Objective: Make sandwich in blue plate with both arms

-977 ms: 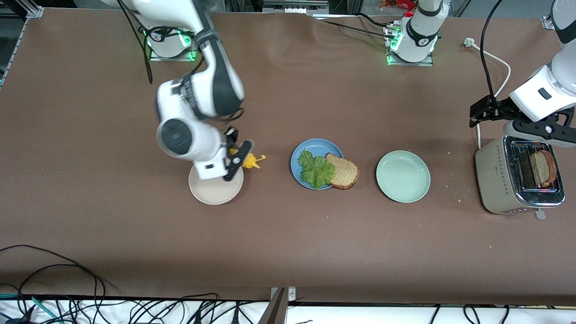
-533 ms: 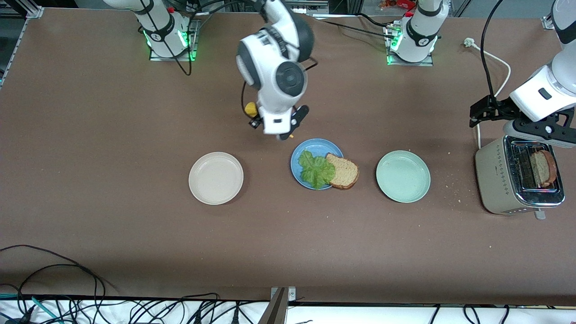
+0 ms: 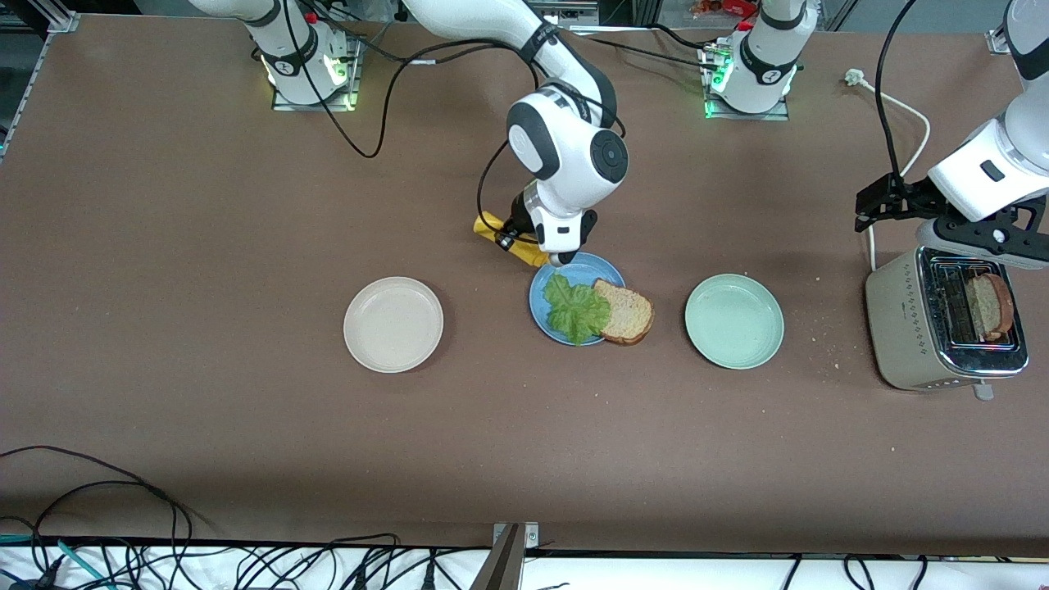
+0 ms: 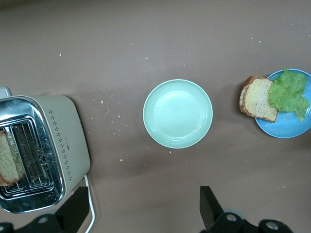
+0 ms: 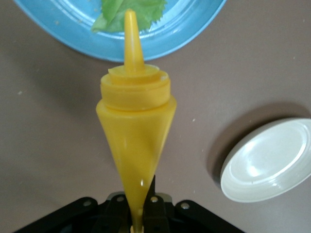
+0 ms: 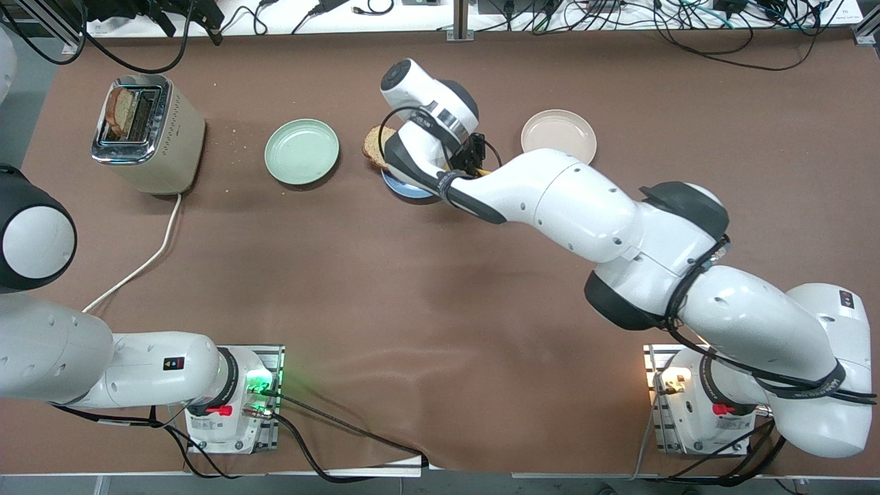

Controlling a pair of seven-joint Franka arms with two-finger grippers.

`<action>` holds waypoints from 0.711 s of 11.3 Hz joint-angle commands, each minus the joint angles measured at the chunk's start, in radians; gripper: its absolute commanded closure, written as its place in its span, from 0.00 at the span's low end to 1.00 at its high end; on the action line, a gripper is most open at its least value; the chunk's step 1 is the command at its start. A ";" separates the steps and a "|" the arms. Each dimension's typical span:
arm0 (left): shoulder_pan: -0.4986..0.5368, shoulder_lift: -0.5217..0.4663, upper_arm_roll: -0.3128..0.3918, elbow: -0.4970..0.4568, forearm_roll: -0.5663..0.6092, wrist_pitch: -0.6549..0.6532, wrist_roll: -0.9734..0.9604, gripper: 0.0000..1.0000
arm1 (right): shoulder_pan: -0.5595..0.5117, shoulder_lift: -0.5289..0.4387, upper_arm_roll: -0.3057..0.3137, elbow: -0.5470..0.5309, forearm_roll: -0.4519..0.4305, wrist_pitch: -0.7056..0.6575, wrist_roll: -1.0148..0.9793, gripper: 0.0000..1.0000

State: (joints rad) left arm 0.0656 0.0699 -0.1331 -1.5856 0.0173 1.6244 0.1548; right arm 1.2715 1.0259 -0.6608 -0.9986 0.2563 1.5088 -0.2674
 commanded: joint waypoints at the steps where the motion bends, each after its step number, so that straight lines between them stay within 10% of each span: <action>1: 0.005 0.005 0.001 0.026 -0.025 -0.023 0.026 0.00 | -0.017 0.080 -0.016 0.072 -0.020 0.025 0.013 1.00; 8: 0.005 0.005 0.003 0.024 -0.025 -0.023 0.028 0.00 | -0.020 0.132 -0.013 0.067 -0.048 0.077 0.004 1.00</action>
State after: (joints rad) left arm 0.0663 0.0700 -0.1324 -1.5855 0.0173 1.6243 0.1584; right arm 1.2616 1.1274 -0.6674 -0.9816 0.2251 1.5963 -0.2669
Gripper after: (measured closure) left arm 0.000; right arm 0.934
